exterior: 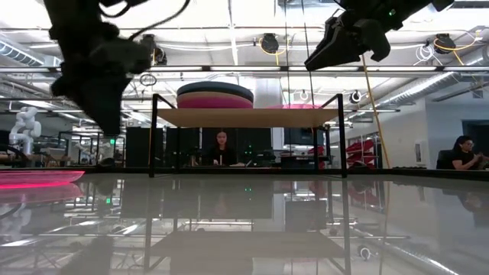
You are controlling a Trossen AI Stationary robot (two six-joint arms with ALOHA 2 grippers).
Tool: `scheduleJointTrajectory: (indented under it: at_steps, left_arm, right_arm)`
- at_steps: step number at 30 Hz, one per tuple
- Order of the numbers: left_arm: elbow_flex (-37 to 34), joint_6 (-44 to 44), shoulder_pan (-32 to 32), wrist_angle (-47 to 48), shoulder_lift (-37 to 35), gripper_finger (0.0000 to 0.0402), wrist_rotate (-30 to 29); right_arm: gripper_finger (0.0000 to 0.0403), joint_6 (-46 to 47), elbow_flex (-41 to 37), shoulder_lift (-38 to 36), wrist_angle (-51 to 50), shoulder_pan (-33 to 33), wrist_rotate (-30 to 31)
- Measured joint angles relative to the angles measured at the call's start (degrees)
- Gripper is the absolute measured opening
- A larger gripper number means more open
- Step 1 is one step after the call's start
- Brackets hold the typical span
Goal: Place and stack plates onto a shelf
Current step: Stack the pink plate on the pink plate on the shelf
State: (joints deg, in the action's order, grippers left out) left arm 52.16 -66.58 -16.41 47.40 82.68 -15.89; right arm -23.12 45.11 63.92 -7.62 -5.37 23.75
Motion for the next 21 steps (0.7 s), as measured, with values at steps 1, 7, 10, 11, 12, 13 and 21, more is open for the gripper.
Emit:
scheduleJointTrajectory:
  at_steps: [1, 7, 10, 11, 12, 13, 21]
  left_arm:
    - [0.0, -1.8, -0.2, 1.0, 0.7, 0.0088, 1.6]
    - [-0.1, -10.5, -0.1, 4.8, 5.6, 0.0088, 8.9]
    - [0.0, -11.8, 0.4, 5.6, 8.7, 0.0088, 11.8]
    - [0.0, -12.0, 0.5, 6.3, 9.7, 0.0088, 13.0]
    - [0.0, -12.0, 0.8, 6.7, 10.5, 0.0088, 14.1]
    - [0.0, -12.0, 0.8, 7.0, 11.3, 0.0088, 14.6]
    - [0.3, -11.8, 2.1, 8.7, 14.3, 0.0088, 15.4]
  right_arm:
    - [0.0105, 0.1, 0.0, 0.0, 0.1, 0.0, 0.0]
    - [0.0105, 1.2, 0.0, 0.0, 0.7, 0.0, 0.0]
    - [0.0105, 1.2, 0.0, 0.0, 0.8, 0.0, -0.1]
    - [0.0105, 1.2, 0.0, 0.0, 0.9, 0.0, -0.1]
    - [0.0105, 1.2, 0.0, 0.0, 0.9, 0.0, -0.1]
    - [0.0105, 1.2, 0.0, 0.0, 0.9, 0.0, -0.1]
    - [0.0105, 1.4, 0.0, 0.0, 1.8, 0.0, -4.6]
